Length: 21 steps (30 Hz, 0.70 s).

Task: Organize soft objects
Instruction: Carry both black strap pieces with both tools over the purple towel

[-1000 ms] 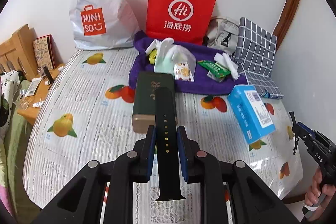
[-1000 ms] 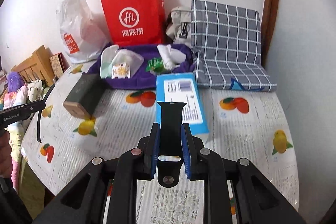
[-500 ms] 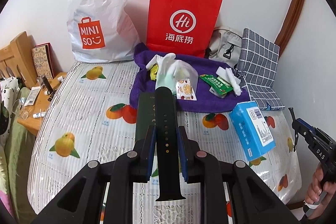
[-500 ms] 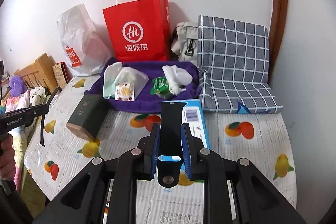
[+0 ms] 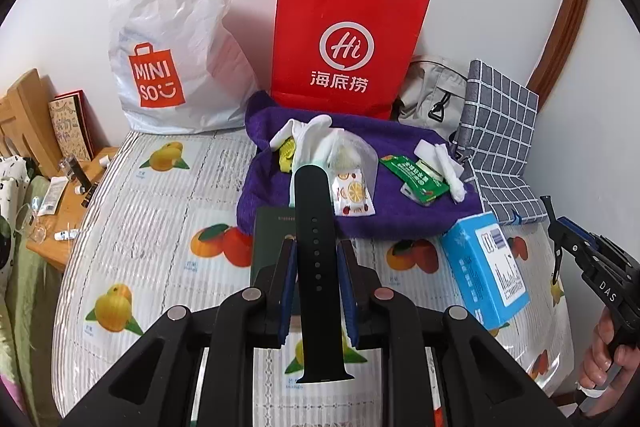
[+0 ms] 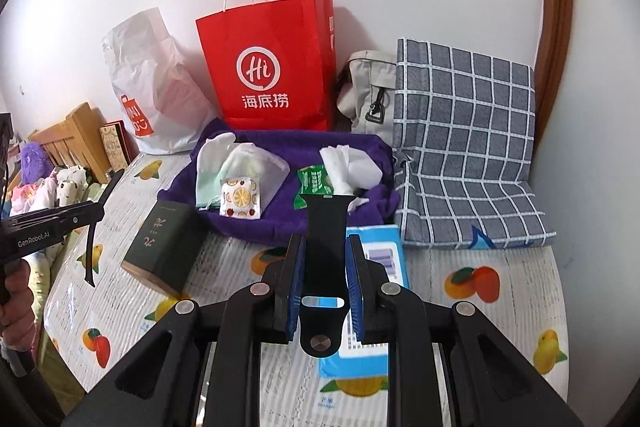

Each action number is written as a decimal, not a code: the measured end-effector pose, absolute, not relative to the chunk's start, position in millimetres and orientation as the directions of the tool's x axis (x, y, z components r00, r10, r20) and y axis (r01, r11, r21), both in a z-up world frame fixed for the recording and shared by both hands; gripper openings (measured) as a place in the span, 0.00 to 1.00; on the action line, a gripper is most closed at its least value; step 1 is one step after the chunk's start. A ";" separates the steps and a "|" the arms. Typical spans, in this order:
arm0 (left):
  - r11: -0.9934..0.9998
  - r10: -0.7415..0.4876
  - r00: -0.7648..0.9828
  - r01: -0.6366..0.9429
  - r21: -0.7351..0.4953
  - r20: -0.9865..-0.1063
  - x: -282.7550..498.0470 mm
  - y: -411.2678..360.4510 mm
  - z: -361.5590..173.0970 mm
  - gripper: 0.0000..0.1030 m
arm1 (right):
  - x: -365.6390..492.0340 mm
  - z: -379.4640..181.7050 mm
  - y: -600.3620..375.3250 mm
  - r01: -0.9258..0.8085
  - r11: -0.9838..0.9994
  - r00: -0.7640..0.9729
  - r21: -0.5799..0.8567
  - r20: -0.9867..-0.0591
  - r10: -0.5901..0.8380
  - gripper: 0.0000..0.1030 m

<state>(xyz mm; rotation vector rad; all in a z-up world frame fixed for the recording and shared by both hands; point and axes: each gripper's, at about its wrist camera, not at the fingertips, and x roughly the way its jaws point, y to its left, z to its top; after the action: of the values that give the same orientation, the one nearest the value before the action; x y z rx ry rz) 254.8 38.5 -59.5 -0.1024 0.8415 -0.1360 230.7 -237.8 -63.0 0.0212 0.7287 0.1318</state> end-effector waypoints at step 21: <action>0.986 -0.167 0.662 0.090 -0.143 -0.731 304.5 32.8 -50.0 0.19 | 283.9 -57.0 -235.6 -0.114 0.989 0.753 0.096 -0.641 0.149 0.20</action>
<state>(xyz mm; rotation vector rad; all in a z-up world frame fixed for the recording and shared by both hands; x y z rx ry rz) 304.5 32.8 -50.0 -0.0975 0.8350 -0.1456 283.9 -235.6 -57.0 0.0524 0.7034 0.1437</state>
